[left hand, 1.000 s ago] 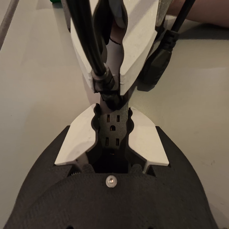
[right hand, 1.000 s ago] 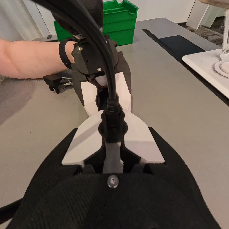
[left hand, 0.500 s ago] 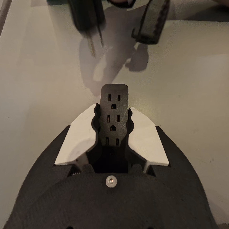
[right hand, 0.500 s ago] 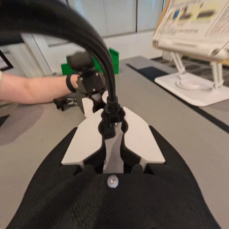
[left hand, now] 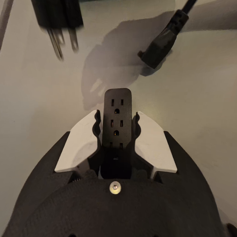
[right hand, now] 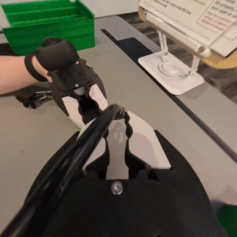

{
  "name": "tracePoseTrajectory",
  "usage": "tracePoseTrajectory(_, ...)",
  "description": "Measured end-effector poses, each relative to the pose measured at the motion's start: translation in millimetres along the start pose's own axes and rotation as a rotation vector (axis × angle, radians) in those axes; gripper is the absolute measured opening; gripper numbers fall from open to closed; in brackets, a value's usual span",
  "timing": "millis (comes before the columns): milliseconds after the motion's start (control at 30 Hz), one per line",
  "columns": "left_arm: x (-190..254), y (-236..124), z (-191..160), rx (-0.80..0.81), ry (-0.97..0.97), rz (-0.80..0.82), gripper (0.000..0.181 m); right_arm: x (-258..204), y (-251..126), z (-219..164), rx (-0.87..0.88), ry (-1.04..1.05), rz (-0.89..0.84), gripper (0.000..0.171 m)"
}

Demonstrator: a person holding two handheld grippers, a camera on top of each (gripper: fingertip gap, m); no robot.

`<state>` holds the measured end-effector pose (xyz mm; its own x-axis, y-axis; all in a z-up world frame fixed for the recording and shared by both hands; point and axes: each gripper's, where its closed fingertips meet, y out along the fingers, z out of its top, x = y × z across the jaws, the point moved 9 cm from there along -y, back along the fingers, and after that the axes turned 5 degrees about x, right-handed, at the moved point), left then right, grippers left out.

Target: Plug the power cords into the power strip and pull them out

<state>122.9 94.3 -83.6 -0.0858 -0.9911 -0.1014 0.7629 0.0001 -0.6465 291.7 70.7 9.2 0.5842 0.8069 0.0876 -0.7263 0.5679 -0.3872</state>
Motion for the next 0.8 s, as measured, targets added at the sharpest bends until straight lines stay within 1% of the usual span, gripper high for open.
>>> tracePoseTrajectory(33, -0.9, -4.3, 2.9, 0.023, -0.01, 0.001, 0.053, -5.2, -13.8, 15.2, -0.018, -0.051, -0.081, 0.024)
tracePoseTrajectory(100, -2.6, -16.6, 11.7, 0.096, -0.036, 0.002, 0.056, -16.9, -48.9, 49.0, 0.003, -0.143, -0.239, 0.024)
tracePoseTrajectory(167, -5.0, -30.3, 19.6, 0.138, -0.051, 0.021, 0.057, -18.1, -86.7, 77.6, 0.04, -0.168, -0.344, 0.024)
tracePoseTrajectory(200, -5.2, -36.4, 22.2, 0.139, -0.039, 0.036, 0.057, -11.0, -105.8, 88.0, 0.018, -0.168, -0.406, 0.024)
tracePoseTrajectory(267, -4.5, -46.9, 26.2, 0.117, 0.003, 0.073, 0.056, 14.3, -146.9, 99.2, -0.093, -0.172, -0.583, 0.024)
tracePoseTrajectory(333, -3.6, -56.1, 30.3, 0.106, 0.028, 0.095, 0.055, 41.2, -184.6, 97.8, -0.216, -0.139, -0.707, 0.024)
tracePoseTrajectory(433, -5.2, -67.4, 36.1, 0.119, 0.037, 0.126, 0.055, 78.7, -225.7, 69.3, -0.436, -0.045, -0.819, 0.024)
tracePoseTrajectory(467, -5.7, -70.0, 37.2, 0.121, 0.038, 0.134, 0.055, 88.9, -234.1, 54.5, -0.51, -0.024, -0.846, 0.025)
tracePoseTrajectory(533, -6.0, -73.1, 37.5, 0.112, 0.041, 0.145, 0.055, 106.4, -237.3, 19.9, -0.664, 0.002, -0.86, 0.024)
tracePoseTrajectory(600, -6.0, -73.3, 34.9, 0.076, 0.045, 0.151, 0.055, 122.0, -226.0, -20.5, -0.866, 0.006, -0.827, 0.025)
tracePoseTrajectory(667, -7.5, -72.0, 31.2, 0.037, 0.042, 0.165, 0.056, 136.1, -204.6, -63.6, -1.048, 0.044, -0.748, 0.025)
tracePoseTrajectory(733, -8.1, -70.9, 28.2, 0.007, 0.029, 0.159, 0.058, 146.1, -179.5, -107.1, -1.167, 0.145, -0.624, 0.025)
tracePoseTrajectory(800, -8.9, -71.5, 26.5, -0.01, 0.017, 0.162, 0.06, 154.2, -159.4, -139.3, -1.205, 0.271, -0.553, 0.028)
